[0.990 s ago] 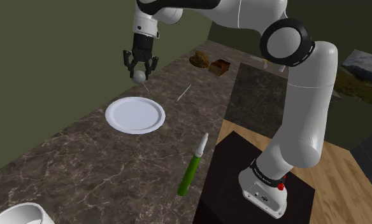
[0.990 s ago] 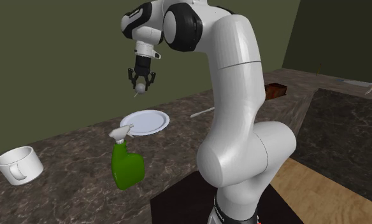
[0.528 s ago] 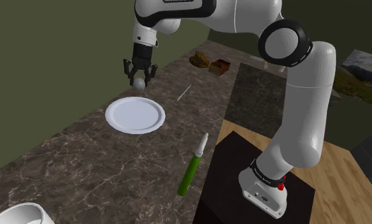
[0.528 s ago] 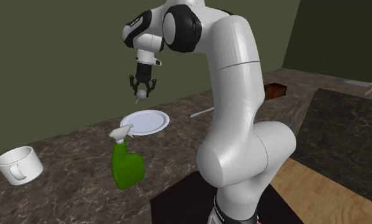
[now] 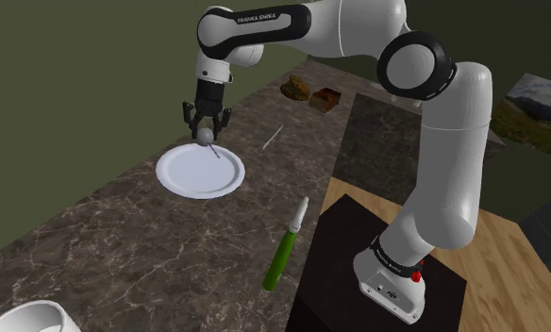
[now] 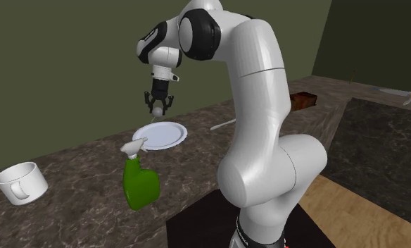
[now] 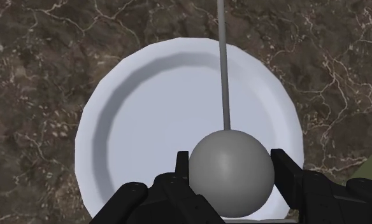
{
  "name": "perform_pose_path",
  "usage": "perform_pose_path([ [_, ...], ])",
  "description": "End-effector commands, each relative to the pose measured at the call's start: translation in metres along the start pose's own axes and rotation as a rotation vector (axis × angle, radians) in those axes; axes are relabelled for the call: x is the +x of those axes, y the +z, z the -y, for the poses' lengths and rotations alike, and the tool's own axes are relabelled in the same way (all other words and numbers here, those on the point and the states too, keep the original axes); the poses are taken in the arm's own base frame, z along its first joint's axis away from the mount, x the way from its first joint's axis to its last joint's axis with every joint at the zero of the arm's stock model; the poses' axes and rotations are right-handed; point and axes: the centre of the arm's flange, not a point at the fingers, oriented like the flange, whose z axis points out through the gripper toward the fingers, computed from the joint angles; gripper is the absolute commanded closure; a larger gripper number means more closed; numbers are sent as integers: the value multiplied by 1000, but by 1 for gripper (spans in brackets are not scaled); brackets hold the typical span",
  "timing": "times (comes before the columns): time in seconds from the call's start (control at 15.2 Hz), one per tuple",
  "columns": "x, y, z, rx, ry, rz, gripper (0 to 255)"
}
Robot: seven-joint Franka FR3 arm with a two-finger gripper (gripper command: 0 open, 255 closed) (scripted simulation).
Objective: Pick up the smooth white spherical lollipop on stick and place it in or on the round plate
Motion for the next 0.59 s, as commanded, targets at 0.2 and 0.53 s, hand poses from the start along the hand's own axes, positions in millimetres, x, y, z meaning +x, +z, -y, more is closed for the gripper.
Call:
perform_pose_path([
  [0.2,1,8,-1,0,0,-1,255],
  [0.53,1,8,-1,0,0,-1,0],
])
